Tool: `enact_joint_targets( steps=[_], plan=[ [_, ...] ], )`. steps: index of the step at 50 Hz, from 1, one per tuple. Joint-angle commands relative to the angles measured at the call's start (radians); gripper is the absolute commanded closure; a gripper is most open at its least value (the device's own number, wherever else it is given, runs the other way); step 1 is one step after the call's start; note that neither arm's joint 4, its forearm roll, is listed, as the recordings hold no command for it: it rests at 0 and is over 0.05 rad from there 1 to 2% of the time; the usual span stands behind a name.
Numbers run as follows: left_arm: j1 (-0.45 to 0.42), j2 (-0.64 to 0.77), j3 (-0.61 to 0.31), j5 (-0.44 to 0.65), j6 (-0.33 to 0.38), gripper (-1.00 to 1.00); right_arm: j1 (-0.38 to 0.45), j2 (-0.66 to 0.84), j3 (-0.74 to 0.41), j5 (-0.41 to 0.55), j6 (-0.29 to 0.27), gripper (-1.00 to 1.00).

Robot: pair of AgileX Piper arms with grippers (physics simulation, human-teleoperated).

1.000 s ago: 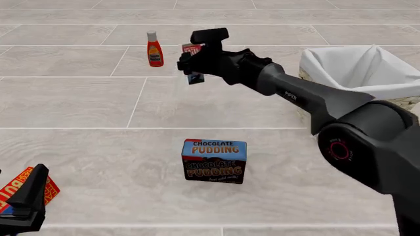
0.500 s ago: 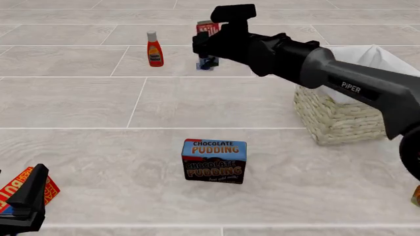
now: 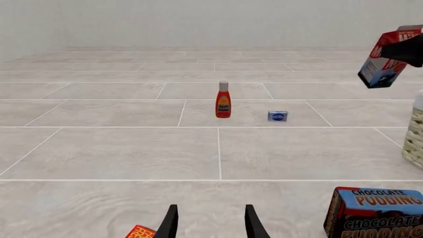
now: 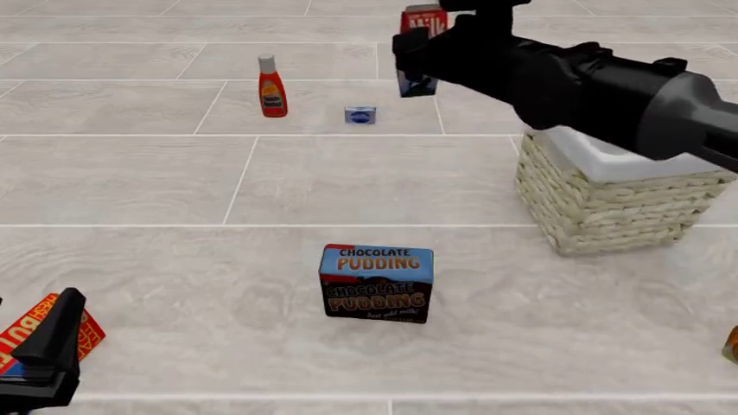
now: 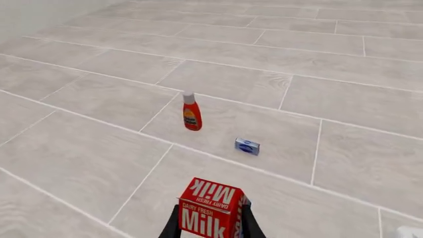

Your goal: Pick the milk and place it in the basket.

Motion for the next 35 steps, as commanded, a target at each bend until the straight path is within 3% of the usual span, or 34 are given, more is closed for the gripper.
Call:
enact_joint_targets(
  steps=[1, 35],
  plan=[
    [0.000, -0.003, -0.001, 0.004, 0.000, -1.00, -0.055, -0.107, 0.075, -0.028, 0.008, 1.00],
    [0.000, -0.002, 0.002, 0.001, 0.000, -1.00, -0.249, -0.335, 0.201, 0.024, 0.027, 1.00]
  ],
)
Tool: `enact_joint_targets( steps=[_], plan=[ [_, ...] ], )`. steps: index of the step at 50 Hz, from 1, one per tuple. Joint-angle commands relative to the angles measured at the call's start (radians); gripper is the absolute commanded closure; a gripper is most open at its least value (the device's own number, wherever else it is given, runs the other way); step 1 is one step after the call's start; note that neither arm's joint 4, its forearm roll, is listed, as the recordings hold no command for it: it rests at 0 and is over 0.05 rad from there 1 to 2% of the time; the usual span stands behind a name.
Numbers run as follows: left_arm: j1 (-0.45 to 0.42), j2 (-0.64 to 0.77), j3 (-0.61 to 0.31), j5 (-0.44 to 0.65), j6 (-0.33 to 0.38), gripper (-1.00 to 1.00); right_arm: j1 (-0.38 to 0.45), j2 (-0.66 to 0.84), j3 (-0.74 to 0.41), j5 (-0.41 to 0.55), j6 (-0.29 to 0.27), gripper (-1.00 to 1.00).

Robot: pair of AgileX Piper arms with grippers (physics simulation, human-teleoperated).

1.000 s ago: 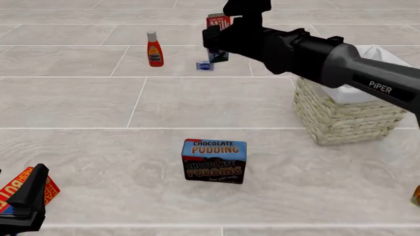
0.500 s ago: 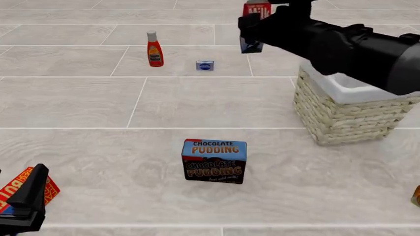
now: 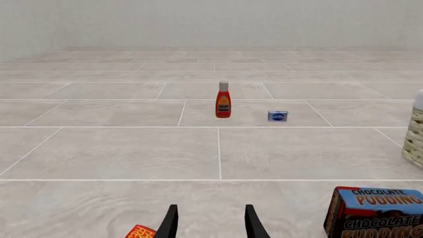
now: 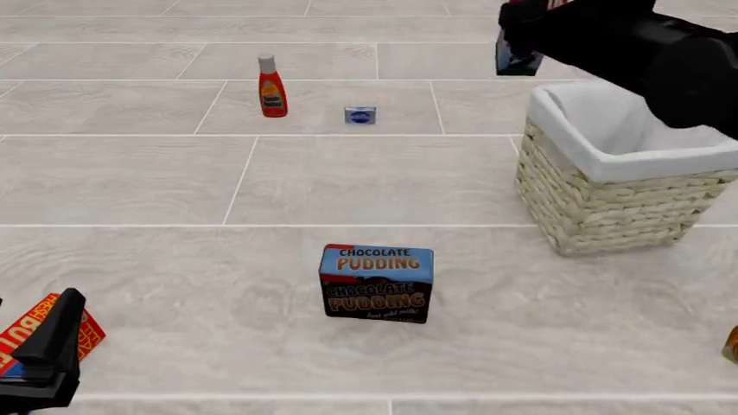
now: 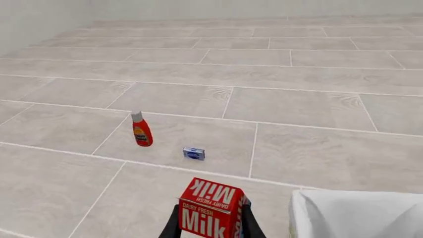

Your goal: Pick the milk and place it in the basket.

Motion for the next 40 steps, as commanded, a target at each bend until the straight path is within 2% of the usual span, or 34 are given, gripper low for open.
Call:
enact_joint_targets(
  steps=[1, 29, 40],
  plan=[
    [0.000, 0.002, 0.000, -0.002, 0.000, -1.00, -0.056, -0.079, 0.021, 0.013, 0.031, 1.00],
    [0.000, 0.007, 0.002, -0.009, 0.000, -1.00, -0.185, -0.216, 0.149, 0.039, -0.009, 1.00],
    [0.000, 0.007, 0.002, -0.009, 0.001, -1.00, -0.233, -0.241, 0.184, 0.036, -0.002, 1.00]
  ],
)
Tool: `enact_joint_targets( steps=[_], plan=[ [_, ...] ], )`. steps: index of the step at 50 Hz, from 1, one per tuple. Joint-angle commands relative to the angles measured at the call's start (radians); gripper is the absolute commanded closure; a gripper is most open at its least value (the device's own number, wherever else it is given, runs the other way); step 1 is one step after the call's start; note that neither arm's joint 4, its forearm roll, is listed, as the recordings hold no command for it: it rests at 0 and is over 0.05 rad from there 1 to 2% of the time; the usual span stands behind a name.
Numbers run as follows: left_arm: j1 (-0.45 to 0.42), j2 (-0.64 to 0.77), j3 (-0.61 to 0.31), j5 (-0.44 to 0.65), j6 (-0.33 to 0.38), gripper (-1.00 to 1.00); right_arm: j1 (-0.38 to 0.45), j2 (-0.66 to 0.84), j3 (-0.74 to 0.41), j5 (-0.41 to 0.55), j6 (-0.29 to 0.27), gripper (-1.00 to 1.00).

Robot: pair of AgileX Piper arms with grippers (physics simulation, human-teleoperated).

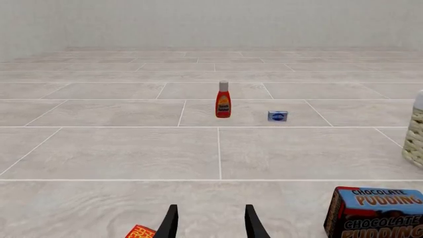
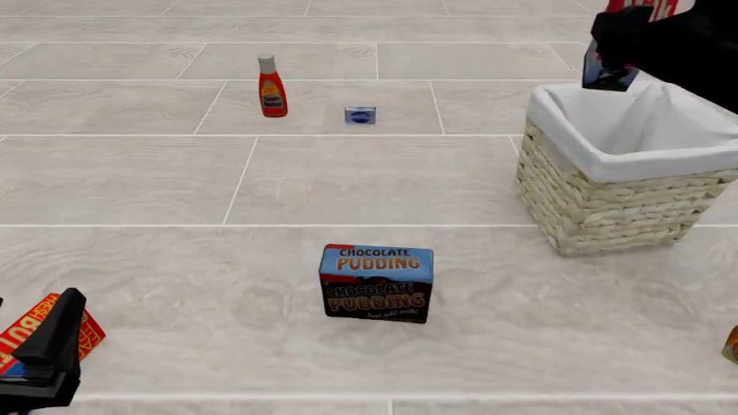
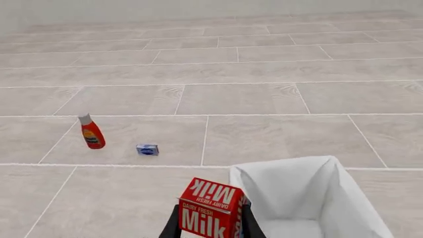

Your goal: Pick the milk and place it in the basket.

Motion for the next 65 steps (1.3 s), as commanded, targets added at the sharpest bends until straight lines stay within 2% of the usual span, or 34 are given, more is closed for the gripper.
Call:
enact_joint_targets(
  steps=[1, 7, 32, 45, 50, 65],
  plan=[
    [0.000, 0.000, 0.000, 0.000, 0.000, -1.00, -0.053, -0.045, 0.023, -0.005, 0.020, 1.00],
    [0.000, 0.000, 0.000, 0.000, 0.000, -1.00, -0.075, -0.045, 0.043, -0.012, 0.004, 1.00],
    [0.000, 0.000, 0.000, 0.000, 0.000, -1.00, -0.192, 0.019, 0.033, -0.028, 0.016, 1.00],
    [0.000, 0.000, 0.000, 0.000, 0.000, -1.00, -0.198, 0.110, 0.004, -0.035, 0.010, 1.00],
    [0.000, 0.000, 0.000, 0.000, 0.000, -1.00, -0.180, 0.152, -0.026, -0.022, 0.022, 1.00],
    [0.000, 0.001, 0.000, 0.000, 0.000, -1.00, -0.202, 0.241, -0.088, -0.019, -0.010, 1.00]
  ],
)
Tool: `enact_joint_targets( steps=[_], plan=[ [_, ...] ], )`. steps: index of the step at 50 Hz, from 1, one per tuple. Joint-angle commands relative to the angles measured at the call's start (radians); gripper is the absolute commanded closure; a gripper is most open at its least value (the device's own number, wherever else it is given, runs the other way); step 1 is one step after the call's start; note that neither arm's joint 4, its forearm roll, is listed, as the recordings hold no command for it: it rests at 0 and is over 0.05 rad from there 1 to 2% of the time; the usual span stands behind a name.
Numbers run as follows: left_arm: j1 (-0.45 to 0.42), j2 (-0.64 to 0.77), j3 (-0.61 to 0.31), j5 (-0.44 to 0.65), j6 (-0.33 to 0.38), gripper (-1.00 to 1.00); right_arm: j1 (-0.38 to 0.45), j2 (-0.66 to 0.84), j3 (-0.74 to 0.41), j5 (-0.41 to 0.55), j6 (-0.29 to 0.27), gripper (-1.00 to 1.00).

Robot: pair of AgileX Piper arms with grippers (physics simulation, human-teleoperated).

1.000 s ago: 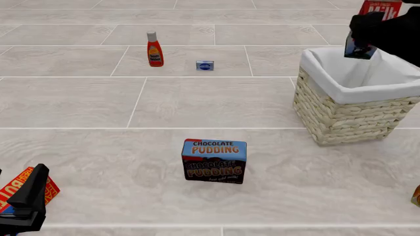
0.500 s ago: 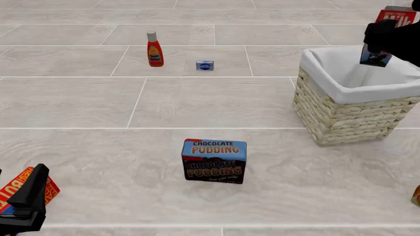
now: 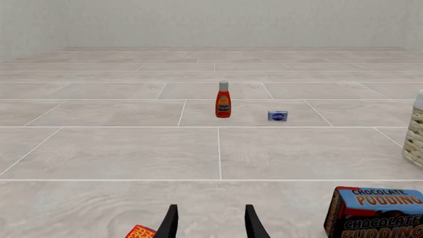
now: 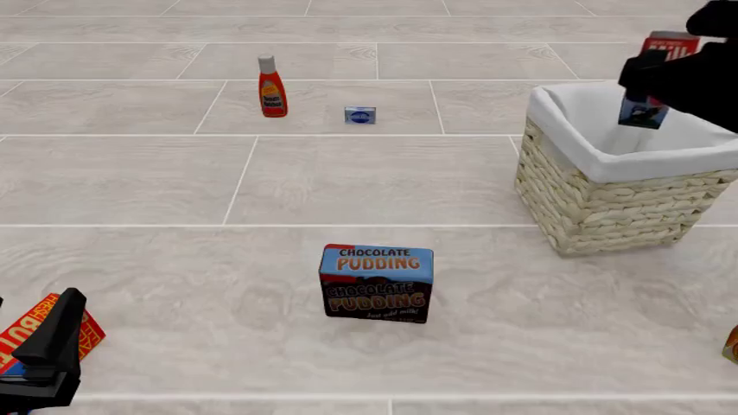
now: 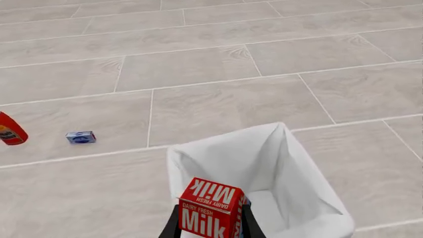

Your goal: Pick the milk and place it in the basket.

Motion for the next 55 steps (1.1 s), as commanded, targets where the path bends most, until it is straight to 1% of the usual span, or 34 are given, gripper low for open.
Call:
enact_joint_targets(
  steps=[1, 16, 42, 55],
  plan=[
    [0.000, 0.000, 0.000, 0.000, 0.000, -1.00, -0.013, 0.067, -0.075, 0.001, 0.003, 1.00],
    [0.000, 0.000, 0.000, 0.000, 0.000, -1.00, -0.031, 0.138, -0.147, 0.019, 0.003, 1.00],
    [0.000, 0.000, 0.000, 0.000, 0.000, -1.00, -0.036, 0.257, -0.198, 0.010, 0.002, 1.00],
    [0.000, 0.000, 0.000, 0.000, 0.000, -1.00, -0.052, 0.304, -0.202, -0.008, -0.013, 1.00]
  ],
)
